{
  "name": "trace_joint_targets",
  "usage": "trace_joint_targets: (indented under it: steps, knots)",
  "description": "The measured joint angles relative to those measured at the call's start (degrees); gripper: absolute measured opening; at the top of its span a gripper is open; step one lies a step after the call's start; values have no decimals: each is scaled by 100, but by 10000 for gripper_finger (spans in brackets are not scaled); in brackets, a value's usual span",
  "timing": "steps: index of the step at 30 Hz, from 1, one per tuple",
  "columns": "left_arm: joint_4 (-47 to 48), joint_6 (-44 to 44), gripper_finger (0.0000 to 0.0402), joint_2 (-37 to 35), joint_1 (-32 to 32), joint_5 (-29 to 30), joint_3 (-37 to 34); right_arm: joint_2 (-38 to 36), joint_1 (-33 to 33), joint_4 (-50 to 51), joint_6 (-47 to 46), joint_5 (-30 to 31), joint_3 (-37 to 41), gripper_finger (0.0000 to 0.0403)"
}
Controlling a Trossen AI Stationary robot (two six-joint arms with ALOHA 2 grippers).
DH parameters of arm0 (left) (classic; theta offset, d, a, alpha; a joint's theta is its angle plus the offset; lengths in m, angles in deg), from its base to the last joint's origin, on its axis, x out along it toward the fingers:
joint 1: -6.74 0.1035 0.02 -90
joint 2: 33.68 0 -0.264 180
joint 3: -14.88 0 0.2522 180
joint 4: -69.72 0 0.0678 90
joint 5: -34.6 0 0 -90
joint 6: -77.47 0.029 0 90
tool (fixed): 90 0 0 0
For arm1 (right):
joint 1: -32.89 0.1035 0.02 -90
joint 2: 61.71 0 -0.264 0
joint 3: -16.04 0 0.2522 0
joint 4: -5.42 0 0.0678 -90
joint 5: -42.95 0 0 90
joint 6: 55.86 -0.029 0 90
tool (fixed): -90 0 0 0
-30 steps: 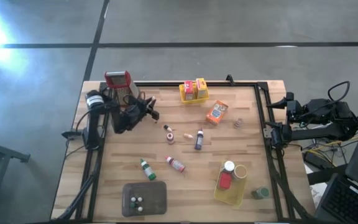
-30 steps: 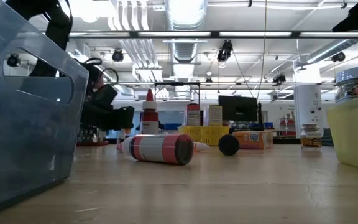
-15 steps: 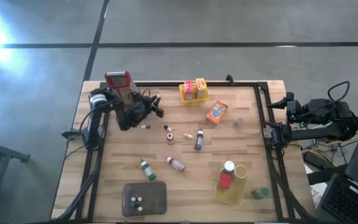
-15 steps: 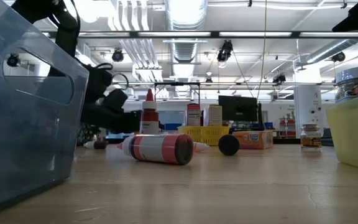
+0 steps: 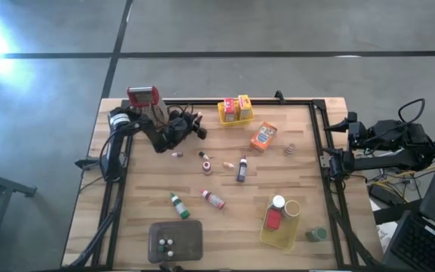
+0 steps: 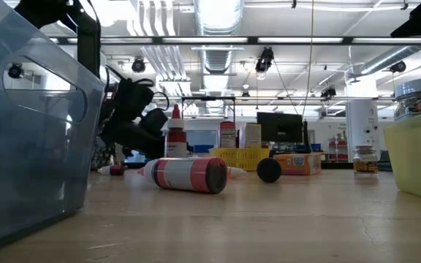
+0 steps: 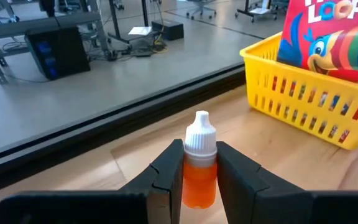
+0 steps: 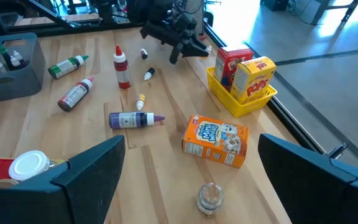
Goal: Pick & Place Kitchen Items
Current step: Move the top orange food coloring to the top left of the table
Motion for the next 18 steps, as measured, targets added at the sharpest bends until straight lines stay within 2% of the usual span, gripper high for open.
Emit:
trace_joint_targets:
  steps: [5, 18]
  knots:
    - [80, 131, 90, 0, -5, 4, 30, 0, 1, 2, 2, 2, -1, 364]
    - [90, 165, 149, 0, -9, 12, 30, 0, 1, 1, 0, 0, 0, 364]
